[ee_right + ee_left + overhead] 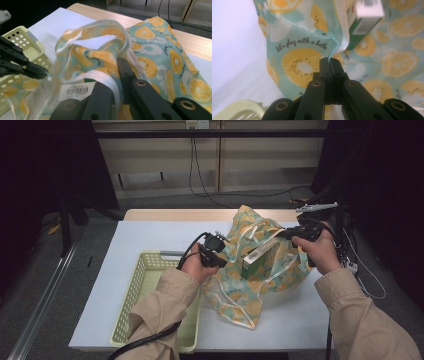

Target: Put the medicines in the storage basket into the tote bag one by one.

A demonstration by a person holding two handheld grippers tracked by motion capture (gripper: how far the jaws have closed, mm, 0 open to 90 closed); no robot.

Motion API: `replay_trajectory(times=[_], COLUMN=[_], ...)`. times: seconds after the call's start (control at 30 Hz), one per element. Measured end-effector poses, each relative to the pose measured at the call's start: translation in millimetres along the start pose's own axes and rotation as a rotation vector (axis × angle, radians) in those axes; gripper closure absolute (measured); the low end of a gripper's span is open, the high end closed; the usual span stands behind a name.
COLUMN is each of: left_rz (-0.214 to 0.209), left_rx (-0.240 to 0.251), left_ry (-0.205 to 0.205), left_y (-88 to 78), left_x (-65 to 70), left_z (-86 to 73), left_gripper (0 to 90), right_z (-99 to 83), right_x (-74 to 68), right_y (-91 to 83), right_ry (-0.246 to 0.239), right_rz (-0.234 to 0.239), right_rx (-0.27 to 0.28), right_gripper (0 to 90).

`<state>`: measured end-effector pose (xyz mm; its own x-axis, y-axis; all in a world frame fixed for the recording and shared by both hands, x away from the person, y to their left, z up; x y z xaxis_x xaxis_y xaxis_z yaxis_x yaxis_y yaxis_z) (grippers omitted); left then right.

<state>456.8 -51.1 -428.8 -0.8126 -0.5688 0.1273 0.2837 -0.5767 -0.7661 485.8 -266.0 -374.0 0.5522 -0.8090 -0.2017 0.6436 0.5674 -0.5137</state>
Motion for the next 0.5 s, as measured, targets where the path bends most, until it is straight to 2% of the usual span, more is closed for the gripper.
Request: replay_trajectory(times=[0.13, 0.3, 0.5], left_rz=[-0.033, -0.053, -0.058], left_rx=[0.032, 0.069, 0.135], left_ry=[-0.035, -0.074, -0.112], left_y=[-10.7, -25.0, -50.7], left_x=[-0.8, -3.7, -8.6], left_z=[7.7, 17.6, 39.8], left_gripper=[90.0, 90.0, 90.0], right_z=[-0.3, 0.6, 4.8], right_x=[-1.7, -5.6, -11.6], right_y=[-0.6, 1.0, 2.6], right_ry=[-0.002, -0.005, -0.016], right_rz=[0.002, 0.012, 0.019], right_rx=[-0.003, -0.002, 0.001], right_gripper=[89.4, 89.4, 89.4])
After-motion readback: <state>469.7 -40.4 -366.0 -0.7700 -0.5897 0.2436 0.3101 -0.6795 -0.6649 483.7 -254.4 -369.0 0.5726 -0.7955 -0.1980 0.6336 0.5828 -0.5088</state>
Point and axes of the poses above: each handheld gripper's, and its own axes: y roughly forward along the jaws, z roughly out of its top, x roughly to its right, the point moved 8 cm from there along y, roughly forward along the jaws, and after that the axes turned 4 degrees about x, right-handed, at the moved point
